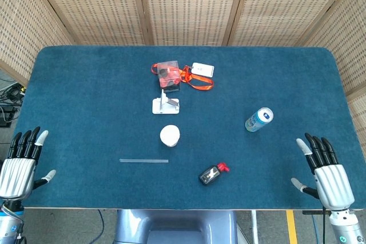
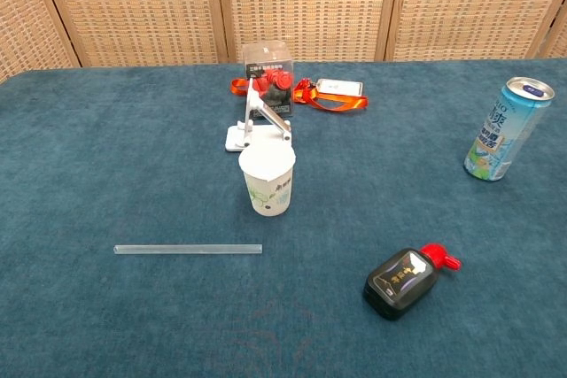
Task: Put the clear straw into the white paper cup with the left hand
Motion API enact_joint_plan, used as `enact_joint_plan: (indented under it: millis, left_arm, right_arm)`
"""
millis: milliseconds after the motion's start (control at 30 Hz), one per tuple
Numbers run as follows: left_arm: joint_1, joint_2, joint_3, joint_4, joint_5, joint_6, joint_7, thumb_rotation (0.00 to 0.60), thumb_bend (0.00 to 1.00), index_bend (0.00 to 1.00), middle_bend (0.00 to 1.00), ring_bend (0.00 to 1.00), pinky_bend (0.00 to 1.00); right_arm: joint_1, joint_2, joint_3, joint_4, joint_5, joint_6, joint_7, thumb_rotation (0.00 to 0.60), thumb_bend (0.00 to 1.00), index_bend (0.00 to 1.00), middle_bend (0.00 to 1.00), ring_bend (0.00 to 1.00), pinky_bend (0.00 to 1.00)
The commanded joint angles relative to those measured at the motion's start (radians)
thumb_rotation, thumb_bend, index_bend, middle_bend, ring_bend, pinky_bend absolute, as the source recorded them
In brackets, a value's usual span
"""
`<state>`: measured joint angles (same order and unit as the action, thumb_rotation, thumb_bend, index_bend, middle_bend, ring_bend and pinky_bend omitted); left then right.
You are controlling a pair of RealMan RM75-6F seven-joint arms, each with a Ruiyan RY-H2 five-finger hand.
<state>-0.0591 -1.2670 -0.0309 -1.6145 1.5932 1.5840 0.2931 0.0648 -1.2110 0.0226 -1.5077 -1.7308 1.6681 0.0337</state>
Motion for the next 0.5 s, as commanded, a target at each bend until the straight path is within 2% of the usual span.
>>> enact_joint_plan:
  millis: [33, 333, 433, 500]
  left_arm:
    - [-0.001, -0.001, 0.001, 0.003, 0.002, -0.001, -0.006, 0.6, 0.05, 0.0, 0.0, 0.0, 0.0]
    - [-0.015, -0.019, 0.009, 0.033, 0.032, -0.009, -0.046, 0.6, 0.06, 0.0, 0.0, 0.0, 0.0]
    - [-0.034, -0.035, 0.017, 0.032, 0.041, -0.046, -0.04, 0.6, 0.13, 0.1, 0.0, 0.0, 0.0]
    - [-0.05, -0.049, 0.018, 0.03, 0.04, -0.072, -0.032, 0.6, 0.17, 0.21, 0.0, 0.0, 0.0]
  right_arm:
    - [-0.001, -0.001, -0.001, 0.001, -0.002, 0.001, -0.002, 0.6, 0.09, 0.05, 0.0, 0.0, 0.0]
    - [-0.002, 0.002, 0.001, -0.001, 0.004, 0.0, 0.005, 0.6, 0.09, 0.05, 0.0, 0.0, 0.0]
    - [-0.002, 0.004, 0.002, -0.002, 0.008, -0.001, 0.013, 0.6, 0.09, 0.05, 0.0, 0.0, 0.0]
    - [-0.002, 0.007, 0.002, -0.004, 0.007, 0.0, 0.016, 0.6, 0.09, 0.05, 0.0, 0.0, 0.0]
